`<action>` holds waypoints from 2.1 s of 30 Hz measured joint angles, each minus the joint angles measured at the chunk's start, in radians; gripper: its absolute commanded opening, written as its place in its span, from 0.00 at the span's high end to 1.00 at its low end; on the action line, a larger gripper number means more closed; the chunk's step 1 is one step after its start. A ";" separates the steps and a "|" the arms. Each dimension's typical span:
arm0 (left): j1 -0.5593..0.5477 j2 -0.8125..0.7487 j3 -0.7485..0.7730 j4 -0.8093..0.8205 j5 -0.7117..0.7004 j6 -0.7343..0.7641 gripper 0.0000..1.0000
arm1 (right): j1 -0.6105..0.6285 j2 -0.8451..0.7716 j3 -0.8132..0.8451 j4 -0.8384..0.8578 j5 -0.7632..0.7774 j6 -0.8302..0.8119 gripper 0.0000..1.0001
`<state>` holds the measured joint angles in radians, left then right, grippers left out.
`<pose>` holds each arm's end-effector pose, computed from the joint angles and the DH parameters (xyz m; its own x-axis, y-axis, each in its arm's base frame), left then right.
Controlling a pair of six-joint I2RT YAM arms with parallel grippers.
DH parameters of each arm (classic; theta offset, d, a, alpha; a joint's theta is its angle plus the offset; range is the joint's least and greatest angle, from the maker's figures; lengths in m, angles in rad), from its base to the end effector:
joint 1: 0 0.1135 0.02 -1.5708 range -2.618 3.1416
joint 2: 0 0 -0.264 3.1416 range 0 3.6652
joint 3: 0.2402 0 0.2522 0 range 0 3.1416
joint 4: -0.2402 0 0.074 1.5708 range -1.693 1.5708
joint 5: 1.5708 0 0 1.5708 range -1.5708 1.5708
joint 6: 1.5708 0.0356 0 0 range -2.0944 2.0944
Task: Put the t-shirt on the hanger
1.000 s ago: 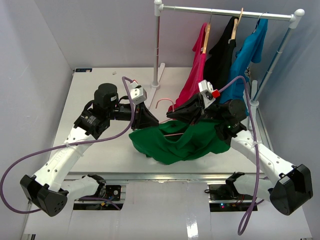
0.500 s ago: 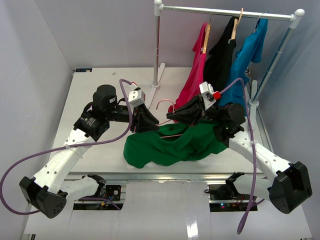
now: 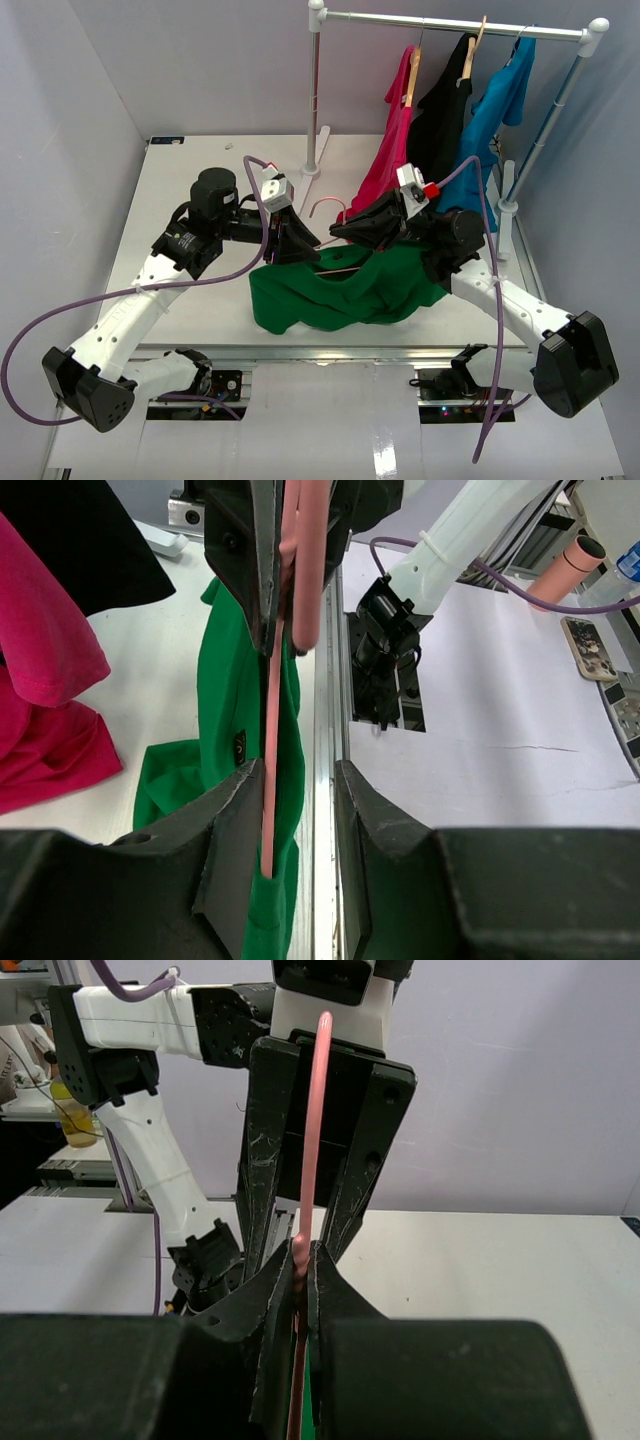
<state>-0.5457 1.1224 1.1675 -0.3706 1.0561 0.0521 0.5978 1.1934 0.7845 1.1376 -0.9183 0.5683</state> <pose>0.1842 -0.1481 0.3931 -0.2229 0.1654 -0.9607 0.9734 -0.0159 -0.2286 0.1847 0.1600 0.3802 0.0163 0.4064 -0.9135 -0.9972 -0.0599 -0.0444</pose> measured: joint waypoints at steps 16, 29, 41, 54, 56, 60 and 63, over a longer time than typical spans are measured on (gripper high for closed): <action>-0.054 0.014 -0.023 0.031 -0.127 -0.021 1.00 | 0.026 0.052 -0.014 0.040 0.035 0.026 0.74; -0.059 -0.075 -0.035 -0.040 -0.309 -0.011 1.00 | 0.031 -0.092 -0.011 -0.350 0.182 -0.203 0.43; -0.059 -0.156 0.010 -0.203 -0.451 0.037 1.00 | 0.031 -0.294 -0.007 -0.742 0.622 -0.355 0.48; -0.059 -0.230 0.190 -0.433 -0.575 0.086 1.00 | 0.031 -0.415 -0.010 -0.977 0.745 -0.426 0.52; -0.059 -0.237 0.206 -0.448 -0.577 0.091 1.00 | 0.031 -0.431 -0.011 -0.991 0.753 -0.438 0.52; -0.059 -0.248 0.229 -0.480 -0.577 0.101 1.00 | 0.031 -0.446 -0.022 -1.019 0.762 -0.454 0.52; -0.059 -0.249 0.238 -0.501 -0.577 0.107 1.00 | 0.031 -0.453 -0.043 -1.036 0.761 -0.468 0.52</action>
<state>-0.6052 0.8738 1.4057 -0.8721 0.4794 0.1592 0.6289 0.7406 0.7418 0.1014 -0.1569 0.1005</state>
